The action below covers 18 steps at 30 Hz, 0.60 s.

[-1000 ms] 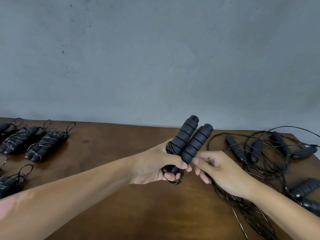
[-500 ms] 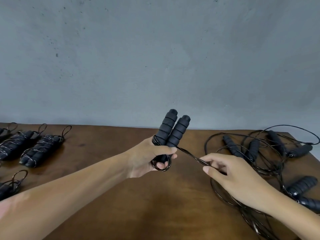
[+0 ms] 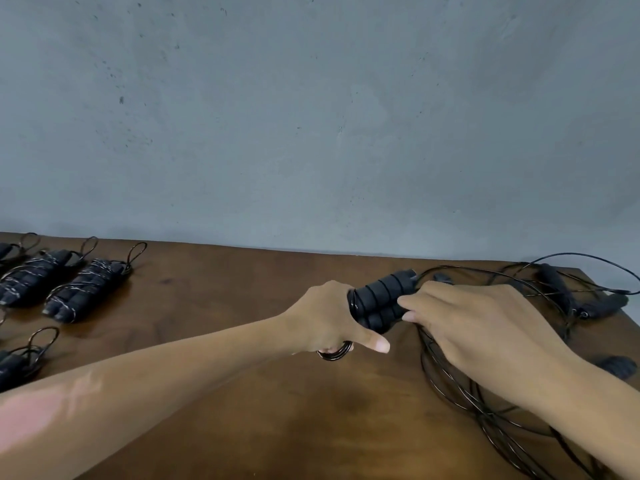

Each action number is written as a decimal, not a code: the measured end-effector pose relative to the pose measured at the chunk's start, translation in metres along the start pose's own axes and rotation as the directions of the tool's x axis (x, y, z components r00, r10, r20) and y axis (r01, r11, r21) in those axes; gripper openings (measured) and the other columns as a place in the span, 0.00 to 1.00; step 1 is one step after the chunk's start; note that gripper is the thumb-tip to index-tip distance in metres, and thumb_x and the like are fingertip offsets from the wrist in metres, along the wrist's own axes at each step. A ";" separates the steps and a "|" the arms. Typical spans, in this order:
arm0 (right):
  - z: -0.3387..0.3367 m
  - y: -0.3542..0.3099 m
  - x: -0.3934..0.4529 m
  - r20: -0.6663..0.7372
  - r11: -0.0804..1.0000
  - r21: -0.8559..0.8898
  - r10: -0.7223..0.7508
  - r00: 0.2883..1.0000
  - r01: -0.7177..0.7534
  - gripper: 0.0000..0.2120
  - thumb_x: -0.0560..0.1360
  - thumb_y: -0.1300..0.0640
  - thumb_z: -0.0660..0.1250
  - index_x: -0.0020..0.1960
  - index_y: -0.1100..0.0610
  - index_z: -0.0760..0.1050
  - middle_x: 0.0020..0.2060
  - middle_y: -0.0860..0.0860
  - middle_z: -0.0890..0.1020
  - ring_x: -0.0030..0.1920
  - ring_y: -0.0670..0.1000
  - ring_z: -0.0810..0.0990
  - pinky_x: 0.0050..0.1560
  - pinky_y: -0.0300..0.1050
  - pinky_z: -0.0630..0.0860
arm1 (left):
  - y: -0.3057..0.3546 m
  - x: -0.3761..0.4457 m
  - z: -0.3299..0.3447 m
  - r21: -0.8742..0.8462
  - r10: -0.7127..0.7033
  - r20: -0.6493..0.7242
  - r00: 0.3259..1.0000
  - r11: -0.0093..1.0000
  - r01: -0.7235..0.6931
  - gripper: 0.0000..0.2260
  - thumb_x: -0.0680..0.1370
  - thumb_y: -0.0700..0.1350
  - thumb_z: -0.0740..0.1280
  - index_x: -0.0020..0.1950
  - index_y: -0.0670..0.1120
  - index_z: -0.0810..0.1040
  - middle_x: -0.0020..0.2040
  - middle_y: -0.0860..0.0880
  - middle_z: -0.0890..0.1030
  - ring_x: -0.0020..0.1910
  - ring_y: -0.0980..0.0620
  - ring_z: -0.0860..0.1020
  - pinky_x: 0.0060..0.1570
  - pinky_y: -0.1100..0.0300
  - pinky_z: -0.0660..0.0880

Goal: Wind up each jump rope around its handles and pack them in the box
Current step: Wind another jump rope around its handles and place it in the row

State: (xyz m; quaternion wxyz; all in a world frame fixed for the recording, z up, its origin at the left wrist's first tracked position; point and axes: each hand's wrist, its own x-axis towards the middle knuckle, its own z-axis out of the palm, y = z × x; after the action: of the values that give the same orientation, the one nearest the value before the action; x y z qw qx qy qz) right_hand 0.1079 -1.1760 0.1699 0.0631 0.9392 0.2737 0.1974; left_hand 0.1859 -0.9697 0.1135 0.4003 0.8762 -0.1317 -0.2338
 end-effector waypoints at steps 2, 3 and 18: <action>0.003 0.002 0.003 -0.082 0.997 -0.064 -0.057 0.995 0.052 0.10 0.71 0.60 0.76 0.37 0.53 0.76 0.30 0.45 0.64 0.28 0.49 0.58 0.26 0.42 0.52 | 0.004 0.000 0.004 0.126 0.012 -0.019 1.000 0.992 -0.010 0.26 0.66 0.59 0.83 0.48 0.43 0.78 0.34 0.50 0.79 0.26 0.54 0.72 0.32 0.60 0.70; 0.005 0.005 0.005 -0.128 0.994 -0.077 -0.085 0.988 0.076 0.11 0.72 0.60 0.76 0.37 0.54 0.76 0.30 0.45 0.65 0.28 0.50 0.59 0.26 0.42 0.52 | 0.006 0.000 0.005 0.174 0.014 -0.019 1.000 0.985 -0.011 0.24 0.66 0.61 0.82 0.45 0.45 0.77 0.33 0.51 0.77 0.28 0.53 0.72 0.33 0.60 0.70; 0.036 0.042 0.025 -0.037 0.933 0.345 -0.097 0.995 0.104 0.20 0.79 0.36 0.56 0.46 0.45 0.82 0.39 0.43 0.79 0.35 0.46 0.78 0.31 0.45 0.75 | 0.017 -0.024 -0.010 0.130 0.094 0.387 0.917 0.979 -0.155 0.14 0.77 0.58 0.75 0.48 0.48 0.82 0.39 0.40 0.85 0.31 0.46 0.76 0.34 0.56 0.73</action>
State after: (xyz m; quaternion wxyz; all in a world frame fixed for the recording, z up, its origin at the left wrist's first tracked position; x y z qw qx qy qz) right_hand 0.1621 -1.1981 0.1552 -0.0958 0.9185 0.3525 0.1516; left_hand 0.1698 -0.9640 0.1392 0.3109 0.8331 -0.2803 -0.3615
